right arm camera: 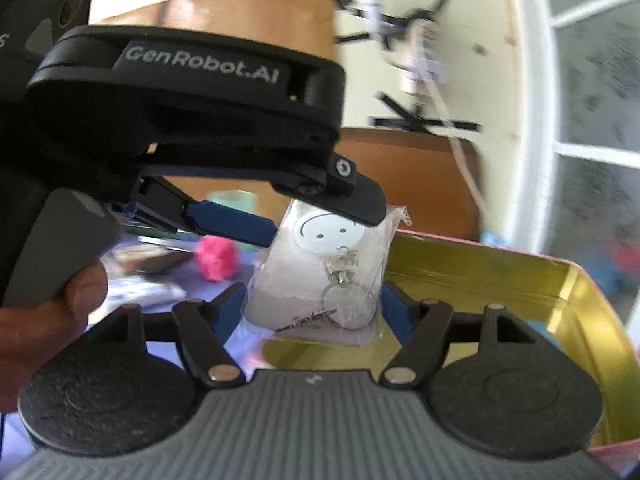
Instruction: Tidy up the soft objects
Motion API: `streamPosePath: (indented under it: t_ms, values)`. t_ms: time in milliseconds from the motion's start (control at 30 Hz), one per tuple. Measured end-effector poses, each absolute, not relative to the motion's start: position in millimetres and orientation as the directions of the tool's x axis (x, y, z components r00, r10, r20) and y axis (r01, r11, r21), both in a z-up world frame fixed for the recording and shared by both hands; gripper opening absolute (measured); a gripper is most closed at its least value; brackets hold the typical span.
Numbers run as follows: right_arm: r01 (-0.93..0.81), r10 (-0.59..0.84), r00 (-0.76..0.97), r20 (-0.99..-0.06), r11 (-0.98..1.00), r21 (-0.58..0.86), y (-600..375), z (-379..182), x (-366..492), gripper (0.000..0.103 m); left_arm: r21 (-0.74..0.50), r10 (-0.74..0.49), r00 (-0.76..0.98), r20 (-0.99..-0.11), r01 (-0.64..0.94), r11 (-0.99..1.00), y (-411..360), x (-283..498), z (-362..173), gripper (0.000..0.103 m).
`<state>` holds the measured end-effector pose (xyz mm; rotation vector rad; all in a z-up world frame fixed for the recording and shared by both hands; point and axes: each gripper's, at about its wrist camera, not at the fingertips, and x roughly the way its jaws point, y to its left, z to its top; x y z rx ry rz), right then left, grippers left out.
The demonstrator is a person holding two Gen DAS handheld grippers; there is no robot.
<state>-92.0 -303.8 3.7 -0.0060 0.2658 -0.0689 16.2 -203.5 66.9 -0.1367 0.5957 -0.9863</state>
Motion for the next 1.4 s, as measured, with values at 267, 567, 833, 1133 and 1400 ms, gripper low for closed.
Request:
streamPosePath:
  t_ms: [267, 567, 833, 1133, 1400]
  values:
    - [0.296, -0.274, 0.902, -0.334, 0.955, 0.013, -343, -17, -78, 0.086, -0.332, -0.786, 0.391, -0.479, 0.748, 0.574, -238, 15, 40, 0.087]
    - [0.247, -0.226, 0.946, -0.231, 0.967, 0.066, -319, -5, -84, 0.086, -0.308, -0.757, 0.509, -0.411, 0.704, 0.64, -161, 16, 49, 0.087]
    - [0.029, -0.025, 0.989, -0.144, 0.999, 0.027, -264, 4, -79, 0.076, -0.253, -0.596, 0.71, -0.375, 0.54, 0.803, -44, 6, 31, 0.089]
    - [-0.088, 0.087, 0.995, -0.044, 0.995, -0.037, -194, -11, -65, 0.072, -0.108, -0.157, 0.964, -0.214, 0.137, 0.985, 48, -6, 15, 0.091]
    - [-0.131, 0.125, 0.988, -0.088, 0.989, -0.068, -169, -19, -47, 0.072, -0.033, 0.024, 0.993, -0.118, -0.028, 0.999, 45, -15, 1, 0.103]
